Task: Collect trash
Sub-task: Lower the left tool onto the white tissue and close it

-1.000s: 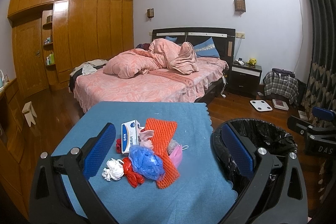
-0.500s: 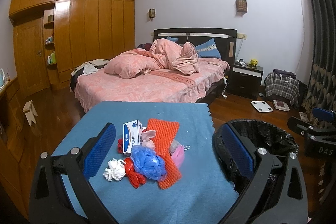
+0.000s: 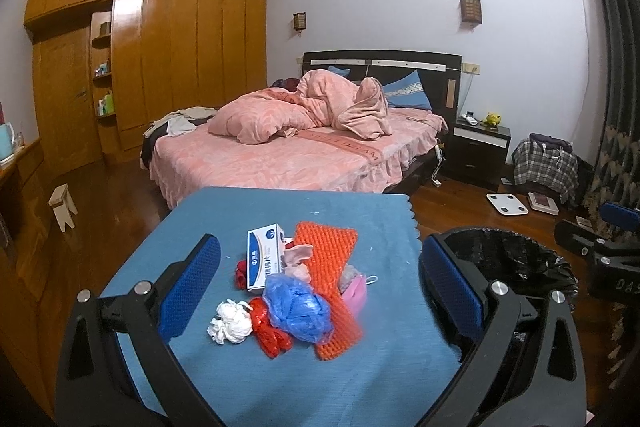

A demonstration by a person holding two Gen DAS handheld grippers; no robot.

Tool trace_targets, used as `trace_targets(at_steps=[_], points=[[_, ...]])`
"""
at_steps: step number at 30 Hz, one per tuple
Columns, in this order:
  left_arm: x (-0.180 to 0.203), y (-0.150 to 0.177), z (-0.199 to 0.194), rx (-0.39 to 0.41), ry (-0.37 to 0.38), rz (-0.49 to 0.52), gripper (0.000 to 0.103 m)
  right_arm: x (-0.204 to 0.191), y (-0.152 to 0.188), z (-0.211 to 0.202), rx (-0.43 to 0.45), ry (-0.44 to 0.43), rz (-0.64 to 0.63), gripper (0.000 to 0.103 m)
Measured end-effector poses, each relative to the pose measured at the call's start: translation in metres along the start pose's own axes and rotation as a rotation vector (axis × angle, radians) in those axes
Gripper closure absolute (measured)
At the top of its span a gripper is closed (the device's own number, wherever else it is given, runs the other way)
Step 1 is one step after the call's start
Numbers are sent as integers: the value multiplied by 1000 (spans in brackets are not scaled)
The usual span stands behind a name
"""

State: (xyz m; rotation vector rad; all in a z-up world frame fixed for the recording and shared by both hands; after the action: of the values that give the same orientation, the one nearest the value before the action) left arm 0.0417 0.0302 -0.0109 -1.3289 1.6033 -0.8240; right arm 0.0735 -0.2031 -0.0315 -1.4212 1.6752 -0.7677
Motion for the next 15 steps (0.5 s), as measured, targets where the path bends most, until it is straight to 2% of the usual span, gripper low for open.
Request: trace_targets(at_steps=[7, 15], points=[[-22, 21, 19, -30, -32, 3, 5, -25, 10, 24, 3, -49, -43, 6], [-65, 61, 47, -111, -145, -8, 5, -60, 40, 74, -52, -138, -62, 6]])
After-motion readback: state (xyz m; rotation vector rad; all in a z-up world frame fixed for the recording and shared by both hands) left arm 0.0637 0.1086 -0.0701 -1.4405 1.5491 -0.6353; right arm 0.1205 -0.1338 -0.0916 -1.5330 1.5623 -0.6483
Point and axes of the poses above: each gripper's, at about its wrist camera, not at the fingertips, and z roughly the way its jaws point, x to its right, y to its underside, the point moved 4 cm from there along z, roughly the way its jaws point, and after that the axes turned 12 degrees about z, right-handed, at the moved point
